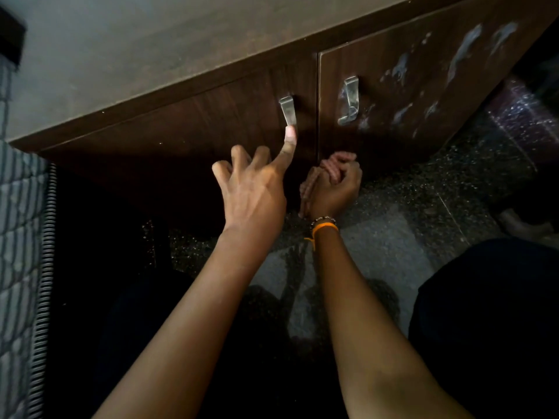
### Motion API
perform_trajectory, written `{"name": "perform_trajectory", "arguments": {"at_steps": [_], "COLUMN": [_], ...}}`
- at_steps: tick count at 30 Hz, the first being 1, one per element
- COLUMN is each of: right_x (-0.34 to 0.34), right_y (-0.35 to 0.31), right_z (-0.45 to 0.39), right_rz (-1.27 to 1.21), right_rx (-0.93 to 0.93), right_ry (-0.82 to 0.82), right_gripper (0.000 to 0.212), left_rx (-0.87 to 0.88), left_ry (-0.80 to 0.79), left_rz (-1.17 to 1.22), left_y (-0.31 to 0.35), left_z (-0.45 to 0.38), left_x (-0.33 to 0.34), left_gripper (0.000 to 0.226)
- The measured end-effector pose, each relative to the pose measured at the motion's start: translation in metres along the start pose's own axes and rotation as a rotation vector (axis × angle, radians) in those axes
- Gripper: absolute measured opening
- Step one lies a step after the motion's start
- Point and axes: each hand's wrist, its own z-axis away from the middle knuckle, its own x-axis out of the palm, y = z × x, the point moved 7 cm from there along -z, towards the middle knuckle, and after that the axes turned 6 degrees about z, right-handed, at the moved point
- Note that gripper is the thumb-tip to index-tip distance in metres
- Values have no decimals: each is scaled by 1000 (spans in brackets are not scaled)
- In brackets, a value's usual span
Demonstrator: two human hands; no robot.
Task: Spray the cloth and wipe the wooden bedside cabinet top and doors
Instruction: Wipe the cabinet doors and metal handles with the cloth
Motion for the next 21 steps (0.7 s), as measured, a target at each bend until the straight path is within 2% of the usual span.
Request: {"name": "perform_trajectory", "arguments": {"at_steps": [2,4,5,7,9,11,13,15,17,21], "right_x": [0,-1,-2,-9,-29,-45,-49,-31,-19,-23], "right_y": [10,19,15,-8,-48,-95,-149,-179,-185,-183], "right_z": [-3,-3,-3,-2,4,11,24,29,20,10], "right_rz": [-52,-100,-113,-91,-49,-64,-46,104,220,27], "right_rx": [211,358,358,216,-39,-305,-613,-841,-883,-720], "right_ry": [-89,-80,-31,79,218,323,299,160,69,60], "right_gripper": [41,37,32,24,32,31,24,20,16,18], "left_rx": [-24,-35,-40,-47,-57,-67,-78,-79,-69,-73], "left_ry": [-5,-1,-14,-24,-22,-29,-27,-9,29,-100], "left_rz": [26,54,62,74,75,87,111,105,75,83], "left_y": [2,4,5,4,3,3,3,3,3,-1], "left_z": [-1,0,1,0,0,0,2,2,3,2], "left_x": [-1,-1,0,1,-1,1,2,3,0,5], "left_gripper": [76,76,76,75,74,74,75,76,76,77]}}
